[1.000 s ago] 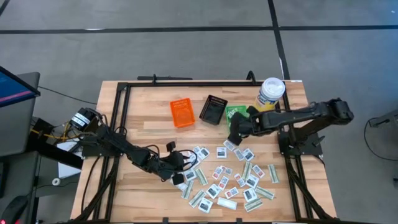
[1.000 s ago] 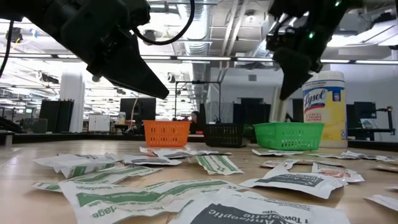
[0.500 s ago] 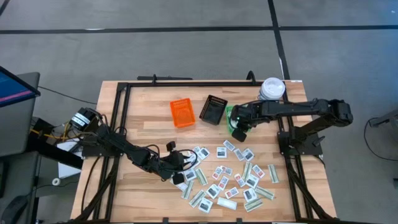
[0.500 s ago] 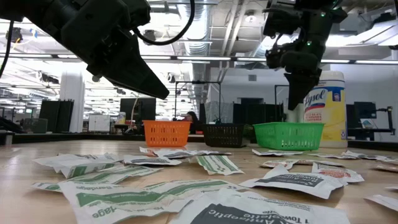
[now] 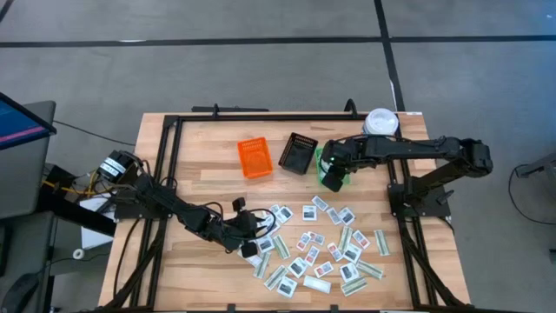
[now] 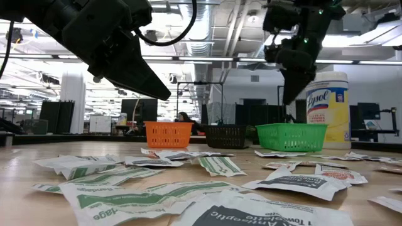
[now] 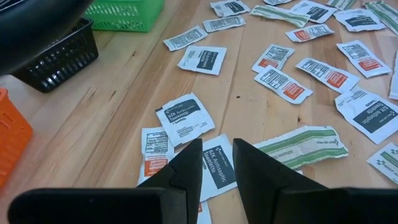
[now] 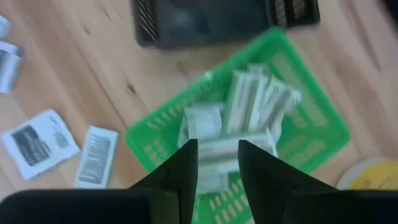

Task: Pick & Place First Aid Supplies
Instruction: Put the black towelette pack into the black basket

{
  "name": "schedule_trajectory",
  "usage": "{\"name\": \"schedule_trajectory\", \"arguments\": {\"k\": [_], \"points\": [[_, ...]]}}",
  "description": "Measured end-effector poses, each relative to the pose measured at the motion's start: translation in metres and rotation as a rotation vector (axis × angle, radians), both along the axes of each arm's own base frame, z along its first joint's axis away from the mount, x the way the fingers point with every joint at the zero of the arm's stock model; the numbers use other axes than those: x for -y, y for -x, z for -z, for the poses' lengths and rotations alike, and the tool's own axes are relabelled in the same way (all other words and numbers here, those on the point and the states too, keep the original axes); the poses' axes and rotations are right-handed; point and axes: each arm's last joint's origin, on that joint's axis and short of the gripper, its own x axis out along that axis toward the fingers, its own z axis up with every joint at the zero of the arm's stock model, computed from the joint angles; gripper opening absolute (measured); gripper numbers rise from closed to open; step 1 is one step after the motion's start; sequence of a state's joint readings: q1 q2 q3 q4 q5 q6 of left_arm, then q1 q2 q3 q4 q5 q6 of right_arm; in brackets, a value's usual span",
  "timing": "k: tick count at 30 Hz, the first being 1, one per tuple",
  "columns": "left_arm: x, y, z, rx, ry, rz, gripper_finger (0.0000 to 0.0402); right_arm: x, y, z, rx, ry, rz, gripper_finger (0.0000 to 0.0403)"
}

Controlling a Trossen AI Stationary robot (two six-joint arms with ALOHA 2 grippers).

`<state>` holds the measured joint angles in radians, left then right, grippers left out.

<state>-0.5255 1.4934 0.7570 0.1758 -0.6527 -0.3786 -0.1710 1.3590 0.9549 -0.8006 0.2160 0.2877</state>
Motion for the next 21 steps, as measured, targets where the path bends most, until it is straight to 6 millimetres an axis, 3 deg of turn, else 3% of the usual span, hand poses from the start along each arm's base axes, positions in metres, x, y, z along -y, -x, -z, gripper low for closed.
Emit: {"name": "schedule_trajectory", "arguments": {"k": [6,11,15,21], "points": [[0.002,-0.001,0.002,-0.029,0.053,0.076,0.009,-0.017,-0.019,-0.013,0.165,0.01,-0.114,0.0108],[0.003,-0.002,0.008,-0.055,0.064,0.091,0.009,-0.046,-0.037,-0.013,0.289,-0.047,-0.252,0.0108],[0.005,-0.003,0.014,-0.077,0.069,0.103,0.0098,-0.076,-0.054,-0.005,0.367,-0.067,-0.343,0.0108],[0.01,-0.007,0.034,-0.16,0.151,0.141,0.013,-0.119,-0.079,0.026,0.416,-0.09,-0.462,0.0108]]}}
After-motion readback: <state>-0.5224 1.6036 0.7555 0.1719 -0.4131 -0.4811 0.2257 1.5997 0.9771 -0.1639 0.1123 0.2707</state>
